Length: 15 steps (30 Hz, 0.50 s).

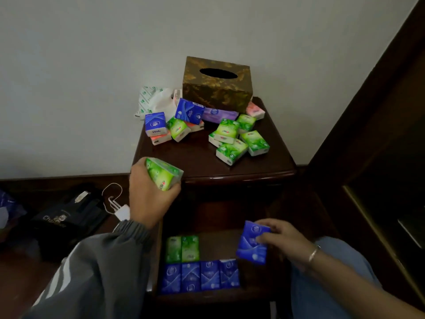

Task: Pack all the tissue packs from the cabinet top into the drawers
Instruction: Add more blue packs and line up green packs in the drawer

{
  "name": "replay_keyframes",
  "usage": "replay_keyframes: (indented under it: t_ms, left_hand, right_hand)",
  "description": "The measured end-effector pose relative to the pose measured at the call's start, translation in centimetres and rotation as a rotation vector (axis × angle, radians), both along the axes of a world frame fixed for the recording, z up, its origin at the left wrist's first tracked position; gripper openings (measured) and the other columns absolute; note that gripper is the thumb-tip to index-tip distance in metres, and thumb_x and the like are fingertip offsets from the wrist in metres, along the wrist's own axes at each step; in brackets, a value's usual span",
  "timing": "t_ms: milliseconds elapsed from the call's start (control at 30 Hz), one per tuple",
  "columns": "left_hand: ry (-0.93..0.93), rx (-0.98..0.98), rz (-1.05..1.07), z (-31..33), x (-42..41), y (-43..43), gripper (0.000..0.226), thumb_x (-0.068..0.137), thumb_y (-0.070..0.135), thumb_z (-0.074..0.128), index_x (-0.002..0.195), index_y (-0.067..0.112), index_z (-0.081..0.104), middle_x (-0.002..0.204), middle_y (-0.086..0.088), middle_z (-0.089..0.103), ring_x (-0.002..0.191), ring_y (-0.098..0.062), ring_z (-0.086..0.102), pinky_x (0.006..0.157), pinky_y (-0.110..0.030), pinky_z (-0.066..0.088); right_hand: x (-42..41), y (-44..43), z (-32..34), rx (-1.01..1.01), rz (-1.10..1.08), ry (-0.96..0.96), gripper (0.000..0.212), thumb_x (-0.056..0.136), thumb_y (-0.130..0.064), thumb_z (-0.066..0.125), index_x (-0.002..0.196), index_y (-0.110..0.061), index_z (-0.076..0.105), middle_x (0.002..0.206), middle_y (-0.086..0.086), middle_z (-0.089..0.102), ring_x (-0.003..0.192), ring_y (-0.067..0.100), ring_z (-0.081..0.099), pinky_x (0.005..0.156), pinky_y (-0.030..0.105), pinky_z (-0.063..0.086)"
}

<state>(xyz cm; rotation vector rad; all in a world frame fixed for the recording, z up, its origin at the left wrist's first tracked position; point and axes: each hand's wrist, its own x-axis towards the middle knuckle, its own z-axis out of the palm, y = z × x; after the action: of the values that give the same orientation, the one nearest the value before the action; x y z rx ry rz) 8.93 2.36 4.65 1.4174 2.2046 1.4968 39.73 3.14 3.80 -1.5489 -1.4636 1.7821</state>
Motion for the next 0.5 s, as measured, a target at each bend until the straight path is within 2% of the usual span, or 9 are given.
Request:
replay_keyframes:
  t_ms: [67, 133, 233, 300, 367, 500]
  left_hand:
    - [-0.034, 0.004, -0.092, -0.8, 1.8, -2.4, 0.074, 0.059, 0.05, 0.078, 0.12, 0.031, 0.04, 0.111, 0.003, 0.054, 0.1, -0.014, 0.057, 0.085, -0.032, 0.049]
    - [-0.027, -0.056, -0.177, -2.3, 3.2, -4.4, 0.073, 0.06, 0.05, 0.079, 0.118, 0.04, 0.037, 0.108, 0.007, 0.055, 0.097, -0.008, 0.058, 0.08, -0.029, 0.05]
    - [-0.027, -0.221, -0.235, -5.5, 4.7, -6.2, 0.073, 0.061, 0.043, 0.081, 0.12, 0.033, 0.039, 0.107, 0.005, 0.056, 0.096, -0.012, 0.059, 0.082, -0.04, 0.053]
    - [-0.097, -0.345, -0.224, -7.4, 5.1, -6.7, 0.073, 0.062, 0.041, 0.081, 0.12, 0.028, 0.039, 0.108, 0.004, 0.055, 0.096, -0.015, 0.059, 0.081, -0.043, 0.053]
    - [-0.152, -0.419, -0.189, -8.8, 4.8, -6.7, 0.072, 0.062, 0.041, 0.082, 0.119, 0.028, 0.04, 0.107, 0.004, 0.055, 0.095, -0.016, 0.059, 0.081, -0.042, 0.053]
    - [-0.238, -0.439, -0.137, -10.1, 4.1, -5.9, 0.068, 0.064, 0.036, 0.082, 0.116, 0.025, 0.041, 0.108, -0.001, 0.056, 0.094, -0.017, 0.059, 0.075, -0.031, 0.047]
  right_hand:
    - [0.0, 1.0, -2.6, -0.09, 0.015, -0.118, 0.034, 0.077, -0.001, 0.069, 0.109, -0.01, 0.064, 0.098, 0.01, 0.07, 0.088, 0.02, 0.068, 0.079, 0.03, 0.056]
    - [-0.5, 2.1, -4.4, -0.097, 0.138, -0.266, 0.028, 0.076, -0.009, 0.071, 0.102, -0.018, 0.064, 0.095, 0.004, 0.069, 0.086, 0.015, 0.067, 0.073, 0.025, 0.055]
    - [-1.6, 3.4, -7.4, -0.13, 0.295, -0.462, 0.031, 0.074, -0.014, 0.071, 0.103, -0.018, 0.063, 0.099, 0.002, 0.065, 0.09, 0.014, 0.063, 0.072, 0.024, 0.052]
    - [-2.1, 3.7, -9.4, -0.163, 0.374, -0.598, 0.039, 0.074, -0.013, 0.071, 0.112, -0.014, 0.061, 0.11, 0.006, 0.063, 0.1, 0.02, 0.061, 0.083, 0.031, 0.054]
    - [-2.1, 3.7, -11.2, -0.201, 0.45, -0.709, 0.047, 0.077, -0.011, 0.07, 0.122, -0.012, 0.056, 0.123, 0.01, 0.058, 0.111, 0.025, 0.056, 0.091, 0.036, 0.051]
    - [-1.7, 3.4, -13.3, -0.285, 0.5, -0.728, 0.046, 0.083, -0.007, 0.064, 0.127, -0.011, 0.051, 0.129, 0.01, 0.054, 0.115, 0.025, 0.054, 0.082, 0.031, 0.048]
